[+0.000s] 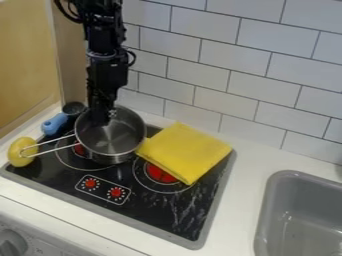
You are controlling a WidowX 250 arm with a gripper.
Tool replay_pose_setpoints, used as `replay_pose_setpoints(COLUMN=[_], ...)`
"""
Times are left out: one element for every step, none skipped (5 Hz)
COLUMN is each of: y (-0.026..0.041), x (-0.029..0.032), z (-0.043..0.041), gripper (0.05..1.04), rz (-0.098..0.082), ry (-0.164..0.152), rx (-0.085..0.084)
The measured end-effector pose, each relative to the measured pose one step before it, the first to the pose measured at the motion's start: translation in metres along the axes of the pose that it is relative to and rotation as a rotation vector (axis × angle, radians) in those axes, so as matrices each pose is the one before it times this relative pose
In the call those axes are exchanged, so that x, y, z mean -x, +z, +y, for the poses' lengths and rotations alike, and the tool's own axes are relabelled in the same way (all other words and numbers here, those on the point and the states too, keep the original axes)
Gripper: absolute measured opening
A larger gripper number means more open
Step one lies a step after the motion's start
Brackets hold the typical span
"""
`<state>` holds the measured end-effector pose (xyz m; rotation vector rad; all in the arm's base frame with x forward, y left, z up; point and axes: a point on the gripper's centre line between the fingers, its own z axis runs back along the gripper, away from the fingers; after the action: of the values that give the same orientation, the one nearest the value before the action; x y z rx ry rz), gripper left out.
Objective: Take the silver pot and place it on the left burner
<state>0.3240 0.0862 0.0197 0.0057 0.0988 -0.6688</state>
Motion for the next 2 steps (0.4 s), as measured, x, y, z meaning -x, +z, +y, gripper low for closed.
replay_pose_setpoints(y=[-0.00189, 0.0], x=[0.00018, -0.00032], z=[0.00127, 0.00005], gripper=[0.063, 0.081], rz=[0.0028, -0.002], ry=[0.0013, 0.0069], rx=[0.0039, -0.0003])
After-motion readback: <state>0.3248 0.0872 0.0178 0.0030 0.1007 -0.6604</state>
